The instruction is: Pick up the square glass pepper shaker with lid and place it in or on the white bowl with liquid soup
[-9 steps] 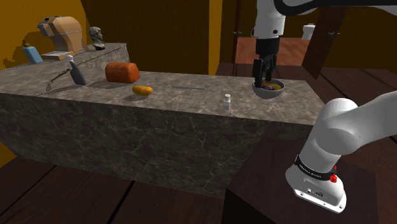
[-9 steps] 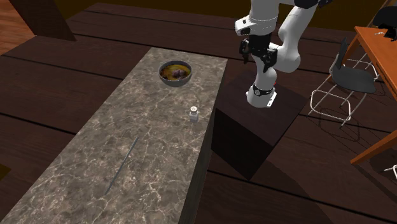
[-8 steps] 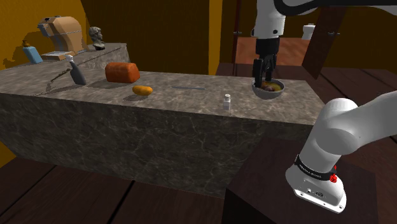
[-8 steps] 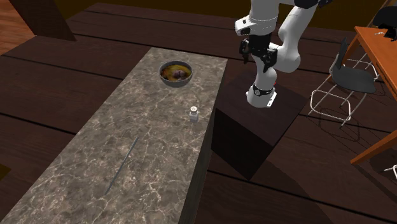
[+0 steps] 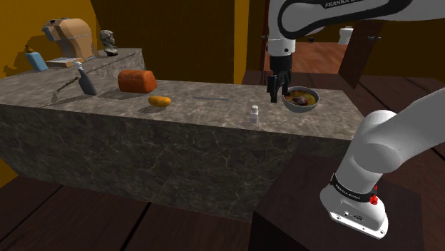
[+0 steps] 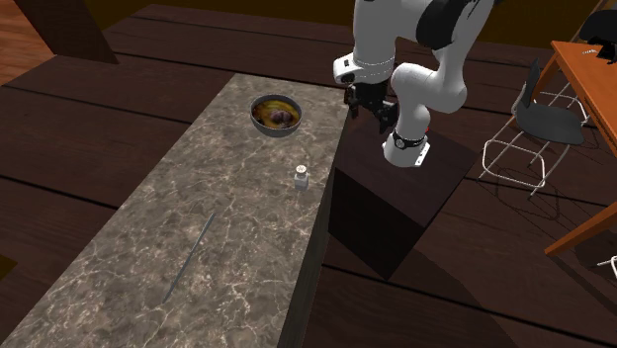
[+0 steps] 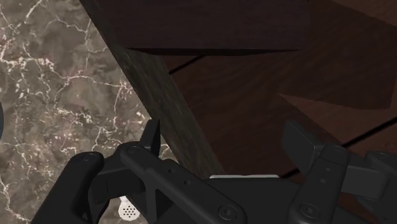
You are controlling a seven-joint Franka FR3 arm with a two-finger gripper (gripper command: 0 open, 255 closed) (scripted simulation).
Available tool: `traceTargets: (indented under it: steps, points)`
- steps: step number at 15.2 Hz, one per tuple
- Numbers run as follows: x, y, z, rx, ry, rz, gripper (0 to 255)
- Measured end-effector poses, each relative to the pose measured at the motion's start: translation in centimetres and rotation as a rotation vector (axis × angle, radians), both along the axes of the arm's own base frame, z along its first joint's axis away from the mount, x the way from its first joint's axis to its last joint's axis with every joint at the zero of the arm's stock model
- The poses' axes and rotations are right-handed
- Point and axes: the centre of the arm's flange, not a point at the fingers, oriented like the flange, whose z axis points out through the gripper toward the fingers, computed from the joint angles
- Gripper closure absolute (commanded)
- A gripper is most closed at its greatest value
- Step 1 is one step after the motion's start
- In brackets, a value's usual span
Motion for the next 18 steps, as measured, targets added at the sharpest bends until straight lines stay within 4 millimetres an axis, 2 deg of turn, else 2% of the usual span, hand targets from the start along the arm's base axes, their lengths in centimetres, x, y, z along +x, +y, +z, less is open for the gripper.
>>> traceTargets:
  steps: [18]
  points:
    - [17.8, -7.8, -13.5, -0.070, 0.027, 0.065, 0]
